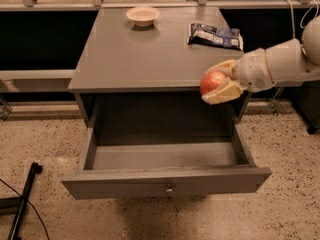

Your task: Place apple into top drawer

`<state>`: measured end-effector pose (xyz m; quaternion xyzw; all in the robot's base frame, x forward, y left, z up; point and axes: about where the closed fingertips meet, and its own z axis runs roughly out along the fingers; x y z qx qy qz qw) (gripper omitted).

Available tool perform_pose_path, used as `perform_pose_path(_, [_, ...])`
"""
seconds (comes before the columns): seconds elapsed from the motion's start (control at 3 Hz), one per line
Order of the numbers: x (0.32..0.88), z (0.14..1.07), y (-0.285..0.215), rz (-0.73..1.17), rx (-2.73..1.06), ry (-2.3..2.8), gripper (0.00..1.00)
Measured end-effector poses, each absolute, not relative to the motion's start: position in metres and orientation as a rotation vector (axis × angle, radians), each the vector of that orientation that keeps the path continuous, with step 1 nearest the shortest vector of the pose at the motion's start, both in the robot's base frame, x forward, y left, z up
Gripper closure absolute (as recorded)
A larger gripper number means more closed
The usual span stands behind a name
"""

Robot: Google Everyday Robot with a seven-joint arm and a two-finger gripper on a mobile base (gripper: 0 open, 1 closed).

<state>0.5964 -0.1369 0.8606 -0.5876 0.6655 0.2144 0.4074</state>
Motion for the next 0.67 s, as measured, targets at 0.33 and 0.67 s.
perform_pose_path(0.33, [0.589, 0.849, -0.144, 0.542, -1.481, 1.7, 1.0])
perform_pose_path(0.67, [0.594, 0.81, -0.15, 0.604, -1.468, 1.749, 1.0])
